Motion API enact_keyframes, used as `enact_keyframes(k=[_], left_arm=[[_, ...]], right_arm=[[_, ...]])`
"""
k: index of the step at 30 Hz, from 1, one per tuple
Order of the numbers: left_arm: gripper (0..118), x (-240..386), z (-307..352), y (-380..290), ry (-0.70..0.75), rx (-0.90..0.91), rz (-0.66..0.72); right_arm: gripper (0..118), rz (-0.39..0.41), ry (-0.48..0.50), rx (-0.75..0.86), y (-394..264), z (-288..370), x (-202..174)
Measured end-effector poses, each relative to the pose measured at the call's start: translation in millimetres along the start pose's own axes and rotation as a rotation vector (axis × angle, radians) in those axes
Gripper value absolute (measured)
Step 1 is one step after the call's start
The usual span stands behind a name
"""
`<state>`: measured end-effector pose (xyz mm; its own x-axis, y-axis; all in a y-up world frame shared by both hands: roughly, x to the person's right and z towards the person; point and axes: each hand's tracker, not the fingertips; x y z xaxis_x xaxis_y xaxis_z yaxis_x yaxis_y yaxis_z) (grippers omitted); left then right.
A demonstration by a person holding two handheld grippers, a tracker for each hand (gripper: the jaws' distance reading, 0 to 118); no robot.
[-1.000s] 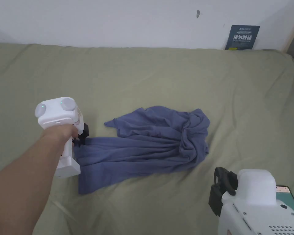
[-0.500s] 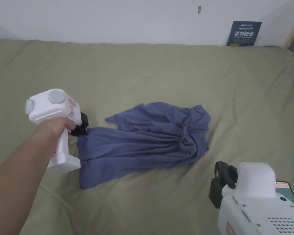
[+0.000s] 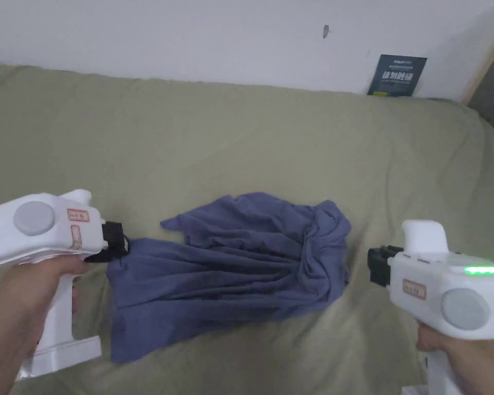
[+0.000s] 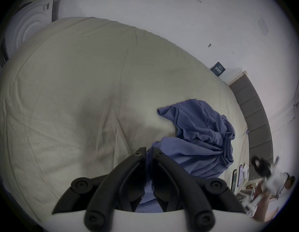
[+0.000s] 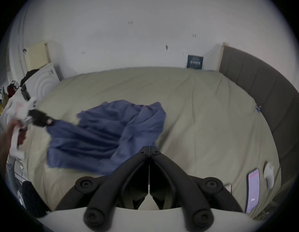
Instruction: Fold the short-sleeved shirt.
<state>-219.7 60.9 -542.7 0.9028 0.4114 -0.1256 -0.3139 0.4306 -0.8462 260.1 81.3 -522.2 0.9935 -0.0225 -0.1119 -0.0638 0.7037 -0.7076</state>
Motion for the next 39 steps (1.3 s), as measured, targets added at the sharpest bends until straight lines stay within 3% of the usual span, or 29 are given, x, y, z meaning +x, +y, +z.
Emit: enact_keyframes(k=[5, 6, 8, 9, 10, 12, 18, 21, 22, 23, 24, 25, 26, 27, 28, 31, 39], left_arm=[[7, -4, -10, 10, -0.043, 0.005, -0.052], [7, -5, -13, 13, -0.066, 0.014, -0.063], [7, -5, -12, 14, -0.079, 0.036, -0.07], [7, -6, -12, 15, -0.086, 0.045, -0.072], [7, -8, -14, 15, -0.092, 0.046, -0.078], [7, -9, -16, 17, -0.096, 0.048, -0.093], [7, -17, -27, 19, -0.102, 0.05, -0.097], [7, -20, -32, 21, -0.112, 0.043, -0.092], [7, -19, -32, 18, -0.108, 0.043, -0.092], [7, -20, -33, 18, -0.11, 0.04, -0.091], [7, -21, -35, 18, -0.117, 0.038, -0.086], [7, -22, -36, 18, -0.119, 0.037, -0.083], [7, -20, -35, 16, -0.117, 0.038, -0.084], [7, -20, -36, 15, -0.115, 0.039, -0.087], [7, -21, -37, 15, -0.115, 0.038, -0.086], [7, -20, -39, 14, -0.109, 0.037, -0.085], [7, -17, -28, 8, -0.058, 0.083, -0.089]], right_arm=[[2, -0.079, -0.067, -0.133, 83, -104, 40], [9, -0.133, -0.077, -0.127, 97, -122, 46], [91, -0.256, -0.066, -0.143, 117, -150, 52], [117, -0.32, -0.027, -0.18, 123, -164, 56], [117, -0.372, 0.001, -0.216, 129, -177, 57], [117, -0.403, -0.029, -0.253, 139, -181, 47], [117, -0.328, -0.107, -0.399, 131, -225, 31], [110, -0.235, -0.109, -0.451, 128, -230, 20], [94, -0.191, -0.119, -0.469, 128, -230, 16], [65, -0.171, -0.121, -0.475, 128, -229, 13], [22, -0.175, -0.113, -0.472, 125, -226, 12], [22, -0.157, -0.086, -0.485, 125, -224, 12], [10, -0.161, -0.062, -0.479, 124, -223, 10], [4, -0.156, -0.144, -0.461, 127, -220, 10], [4, -0.188, -0.089, -0.494, 131, -235, 25], [4, -0.207, -0.091, -0.473, 140, -239, 39], [4, -0.19, -0.049, -0.254, 121, -144, 11]])
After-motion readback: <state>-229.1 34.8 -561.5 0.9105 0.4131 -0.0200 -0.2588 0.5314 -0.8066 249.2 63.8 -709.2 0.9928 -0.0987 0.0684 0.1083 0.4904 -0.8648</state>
